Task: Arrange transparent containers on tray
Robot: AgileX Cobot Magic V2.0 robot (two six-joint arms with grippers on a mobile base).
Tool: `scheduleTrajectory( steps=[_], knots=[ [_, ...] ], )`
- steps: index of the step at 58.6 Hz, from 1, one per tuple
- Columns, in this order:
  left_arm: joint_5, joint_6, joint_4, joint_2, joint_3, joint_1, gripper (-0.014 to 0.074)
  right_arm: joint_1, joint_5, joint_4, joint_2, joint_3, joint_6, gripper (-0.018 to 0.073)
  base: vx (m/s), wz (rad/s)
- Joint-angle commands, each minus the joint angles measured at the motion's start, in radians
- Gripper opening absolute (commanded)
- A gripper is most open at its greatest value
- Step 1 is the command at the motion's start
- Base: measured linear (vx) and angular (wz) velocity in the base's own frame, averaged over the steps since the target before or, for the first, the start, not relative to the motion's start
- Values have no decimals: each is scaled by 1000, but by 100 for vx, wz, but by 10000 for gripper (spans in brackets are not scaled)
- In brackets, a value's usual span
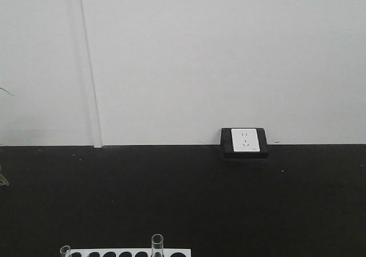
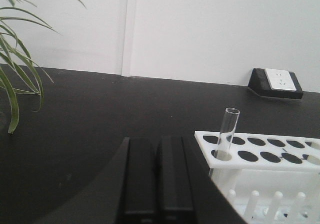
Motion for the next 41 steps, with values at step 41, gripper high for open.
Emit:
scheduleTrajectory(
  steps=[41],
  knots=[
    [-283, 28, 7, 5, -166, 2, -8, 1, -96, -15, 53, -254, 84, -11, 0, 0]
  ],
)
